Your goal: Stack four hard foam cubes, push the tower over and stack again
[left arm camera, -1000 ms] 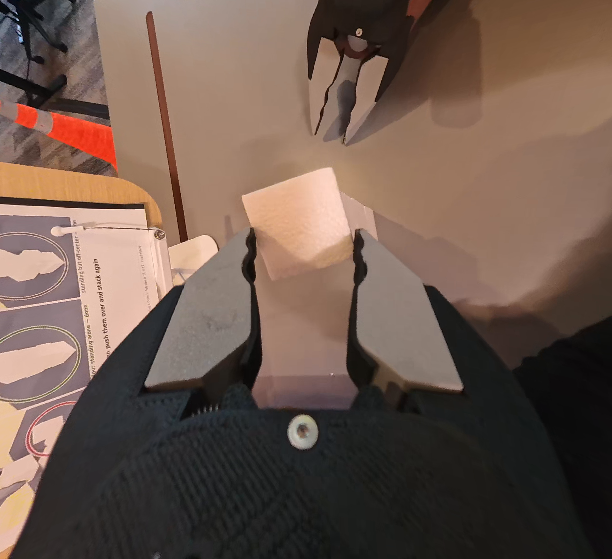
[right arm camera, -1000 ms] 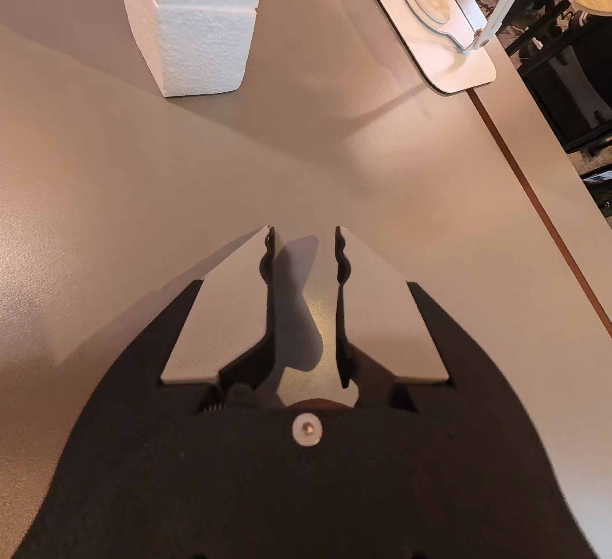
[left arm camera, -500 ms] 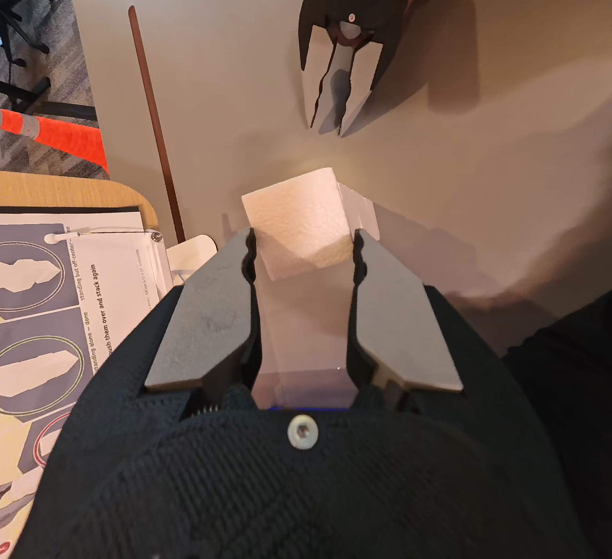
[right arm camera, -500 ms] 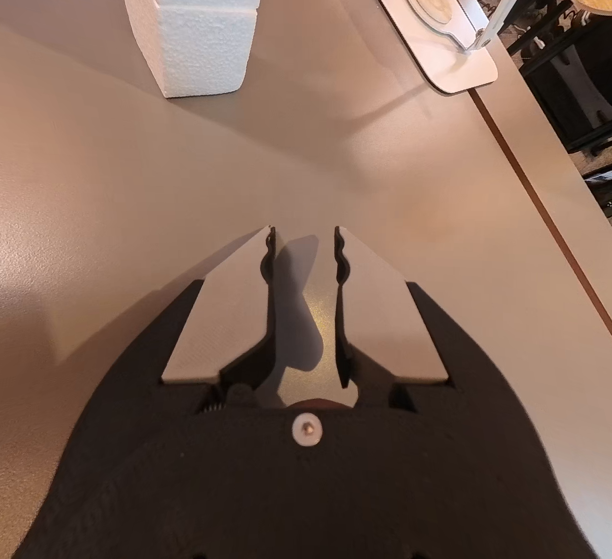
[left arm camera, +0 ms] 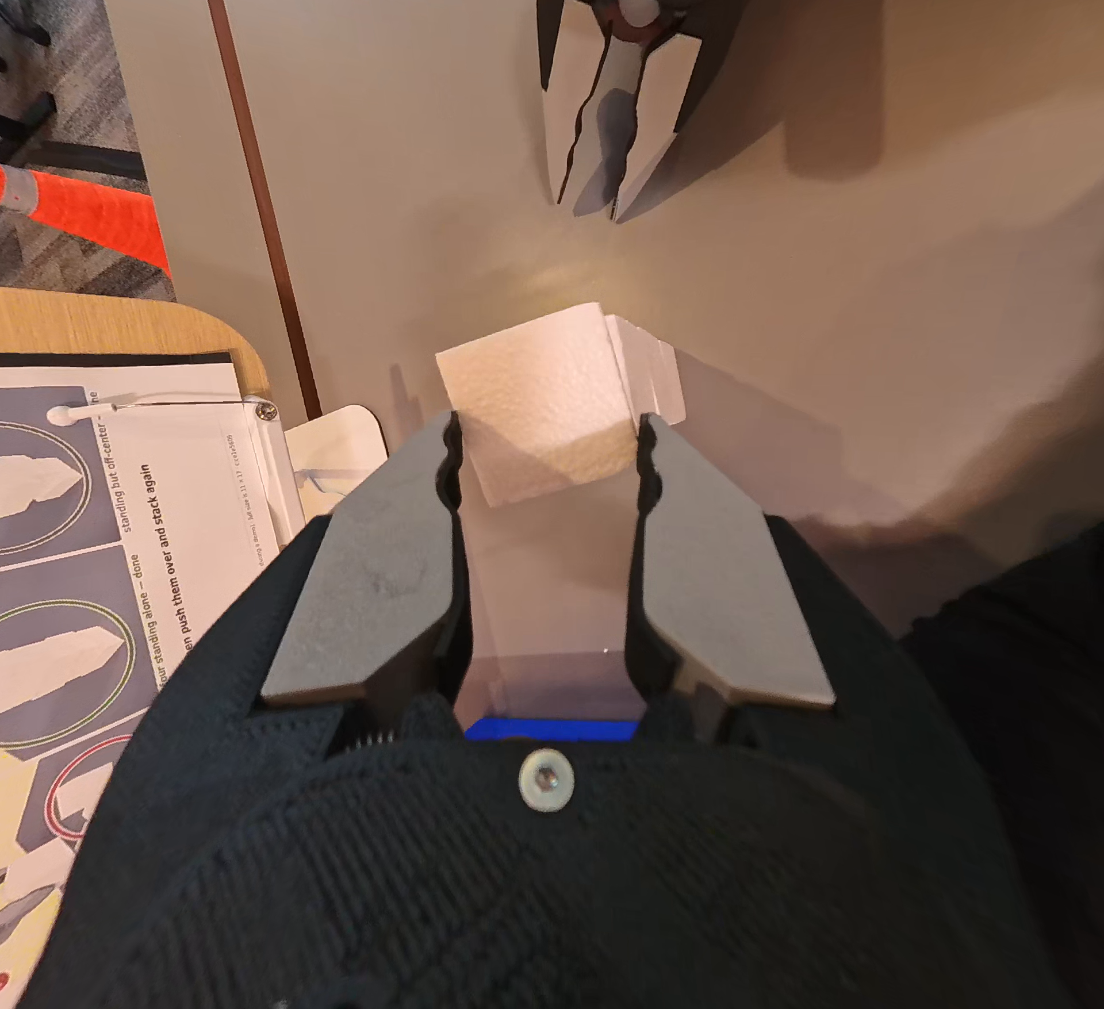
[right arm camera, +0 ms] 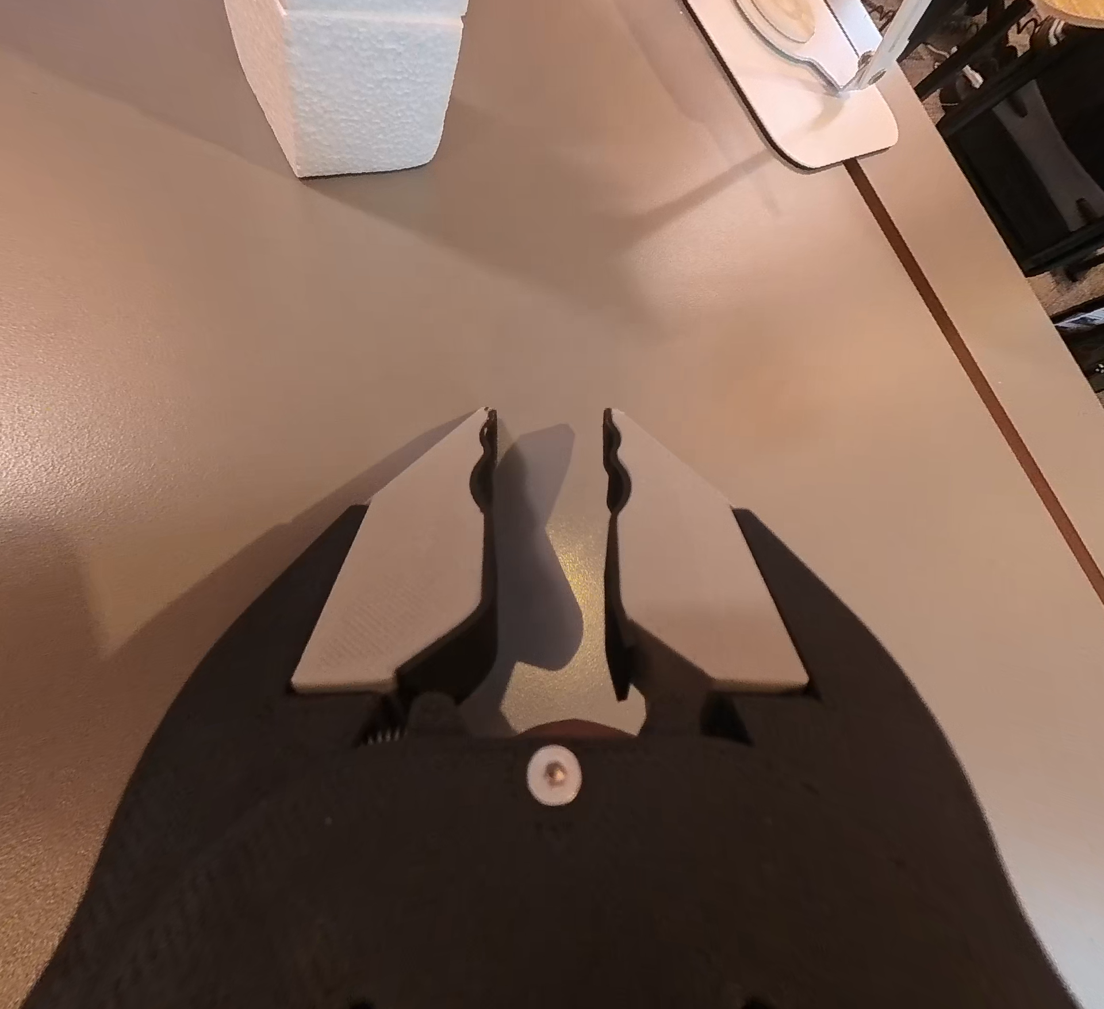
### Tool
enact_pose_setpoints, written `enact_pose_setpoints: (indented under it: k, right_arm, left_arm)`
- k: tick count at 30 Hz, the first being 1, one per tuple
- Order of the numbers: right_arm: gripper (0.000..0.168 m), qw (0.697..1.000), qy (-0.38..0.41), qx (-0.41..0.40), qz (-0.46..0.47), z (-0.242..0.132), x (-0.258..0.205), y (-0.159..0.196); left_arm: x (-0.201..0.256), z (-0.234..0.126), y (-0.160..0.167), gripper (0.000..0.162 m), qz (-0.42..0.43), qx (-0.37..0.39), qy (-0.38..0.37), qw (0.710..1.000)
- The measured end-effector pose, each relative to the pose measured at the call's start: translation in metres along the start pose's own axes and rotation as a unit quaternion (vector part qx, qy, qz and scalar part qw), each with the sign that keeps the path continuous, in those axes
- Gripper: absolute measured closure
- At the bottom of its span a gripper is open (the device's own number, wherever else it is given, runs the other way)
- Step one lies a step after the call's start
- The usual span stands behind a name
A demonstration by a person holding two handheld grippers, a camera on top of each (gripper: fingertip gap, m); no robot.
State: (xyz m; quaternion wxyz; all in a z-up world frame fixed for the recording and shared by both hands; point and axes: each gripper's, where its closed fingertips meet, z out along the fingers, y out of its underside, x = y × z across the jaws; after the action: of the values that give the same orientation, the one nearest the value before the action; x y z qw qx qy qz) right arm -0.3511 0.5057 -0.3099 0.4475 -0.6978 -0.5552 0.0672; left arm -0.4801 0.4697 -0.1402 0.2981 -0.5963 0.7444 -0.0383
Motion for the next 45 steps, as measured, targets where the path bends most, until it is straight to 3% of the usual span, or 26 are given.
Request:
enact_pose_setpoints:
  k: [33,45]
  right_arm:
    - [0.135,1.000,0.000,0.000,0.001,-0.0002,0.0001,0.0001]
    - [0.135,1.000,-0.001,0.000,0.002,0.0000,0.0001,0.0002]
  left_arm:
    - [-0.0017,0.0060,0.0025,0.102,-0.021,0.010,0.001,1.000]
    - [-0.0023,0.0072,-0.0018,0.093,-0.016,0.018,-0.003,1.000]
